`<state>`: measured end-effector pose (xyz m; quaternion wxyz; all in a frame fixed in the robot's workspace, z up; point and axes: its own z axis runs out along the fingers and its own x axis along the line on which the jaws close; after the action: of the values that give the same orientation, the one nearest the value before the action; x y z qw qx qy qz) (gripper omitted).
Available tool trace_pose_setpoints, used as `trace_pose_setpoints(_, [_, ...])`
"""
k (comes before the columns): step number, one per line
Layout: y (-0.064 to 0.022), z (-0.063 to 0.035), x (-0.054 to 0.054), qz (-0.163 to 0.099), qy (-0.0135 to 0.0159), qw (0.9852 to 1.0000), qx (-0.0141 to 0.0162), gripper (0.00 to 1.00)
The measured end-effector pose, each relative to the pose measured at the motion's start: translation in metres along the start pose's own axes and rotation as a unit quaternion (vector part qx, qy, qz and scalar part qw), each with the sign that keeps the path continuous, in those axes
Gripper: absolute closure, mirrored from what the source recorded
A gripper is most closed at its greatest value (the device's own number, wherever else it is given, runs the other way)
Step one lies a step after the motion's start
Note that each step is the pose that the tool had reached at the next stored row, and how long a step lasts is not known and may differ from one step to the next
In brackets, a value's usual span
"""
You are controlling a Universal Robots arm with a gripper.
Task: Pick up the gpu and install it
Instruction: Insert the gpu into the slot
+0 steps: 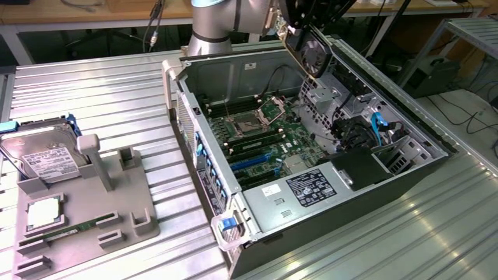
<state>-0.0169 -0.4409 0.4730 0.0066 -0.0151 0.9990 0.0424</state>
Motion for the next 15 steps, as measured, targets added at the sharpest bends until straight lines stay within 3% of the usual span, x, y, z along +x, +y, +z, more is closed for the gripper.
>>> trace_pose_setpoints(4, [0.0, 0.0, 0.0, -0.051, 0.0043, 0.9987, -0.0008, 0.72])
trace_pose_setpoints(7, [0.0, 0.0, 0.0, -0.082, 0.0069, 0.9966, -0.0012, 0.72])
trace_pose_setpoints(10, [0.0, 0.0, 0.0, -0.149, 0.0127, 0.9887, -0.0022, 0.72])
trace_pose_setpoints(15, [0.0, 0.0, 0.0, -0.193, 0.0163, 0.9811, -0.0028, 0.72])
